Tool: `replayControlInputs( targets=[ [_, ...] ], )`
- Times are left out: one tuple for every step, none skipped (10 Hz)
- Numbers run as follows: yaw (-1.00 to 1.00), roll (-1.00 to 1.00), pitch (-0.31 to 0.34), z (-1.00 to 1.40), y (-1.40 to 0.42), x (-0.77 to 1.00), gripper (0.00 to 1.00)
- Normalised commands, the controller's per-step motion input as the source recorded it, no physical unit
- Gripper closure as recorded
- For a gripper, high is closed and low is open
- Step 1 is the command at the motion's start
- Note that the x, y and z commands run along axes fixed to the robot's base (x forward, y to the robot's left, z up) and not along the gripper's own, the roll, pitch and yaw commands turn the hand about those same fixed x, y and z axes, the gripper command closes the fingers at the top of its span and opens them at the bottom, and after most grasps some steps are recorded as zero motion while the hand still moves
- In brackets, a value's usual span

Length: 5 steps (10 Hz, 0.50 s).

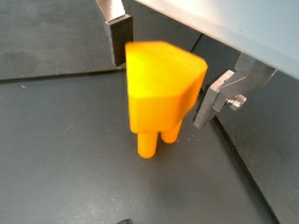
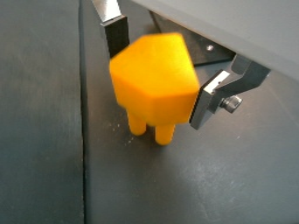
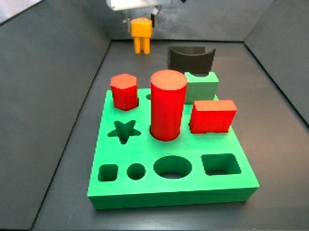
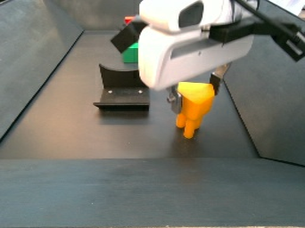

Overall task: Pick up the 3 prong object. Move up. Move to above the board. Insert the 3 prong object.
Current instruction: Pick up the 3 prong object.

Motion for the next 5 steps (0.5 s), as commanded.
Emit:
replayControlInputs(
  targets=[
    [0.09,-0.11,0.000,-0.27,0.03,0.00,0.00],
    [0.00,-0.06,0.000,-0.06,0.00,0.00,0.00],
    [0.00,0.00,0.000,0.00,0.00,0.00,0.00],
    [0.00,0.00,0.000,0.00,0.00,0.00,1.00],
    [0.00,0.00,0.000,0.00,0.00,0.00,1.00]
  ],
)
